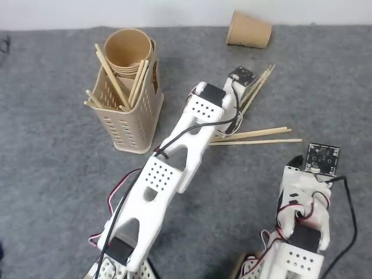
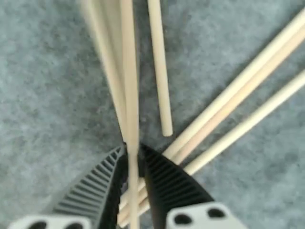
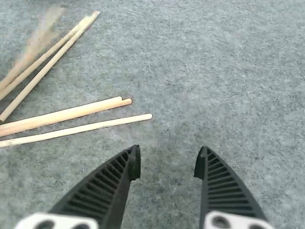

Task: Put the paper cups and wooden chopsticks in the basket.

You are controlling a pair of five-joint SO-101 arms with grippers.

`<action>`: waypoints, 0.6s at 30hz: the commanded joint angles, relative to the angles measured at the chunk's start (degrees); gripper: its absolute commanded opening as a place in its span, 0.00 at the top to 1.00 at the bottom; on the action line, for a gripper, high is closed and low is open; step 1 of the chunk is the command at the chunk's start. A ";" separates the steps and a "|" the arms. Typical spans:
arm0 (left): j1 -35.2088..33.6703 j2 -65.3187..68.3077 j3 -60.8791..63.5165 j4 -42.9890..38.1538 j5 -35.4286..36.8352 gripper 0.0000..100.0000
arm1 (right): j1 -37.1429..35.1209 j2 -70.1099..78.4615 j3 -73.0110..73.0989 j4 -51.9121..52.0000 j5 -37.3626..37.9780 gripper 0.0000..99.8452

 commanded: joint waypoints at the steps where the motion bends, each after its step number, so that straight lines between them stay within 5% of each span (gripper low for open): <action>1: 0.00 -2.73 2.86 1.41 -0.53 0.99 | -0.04 -0.57 -0.53 -0.48 0.79 0.80; 9: 2.90 -6.77 3.03 1.58 -0.53 0.99 | 0.04 -0.57 -0.53 -0.48 0.79 0.80; 18: 3.87 -26.90 7.16 1.58 0.35 0.99 | 0.04 -0.57 -0.53 -0.48 0.79 0.80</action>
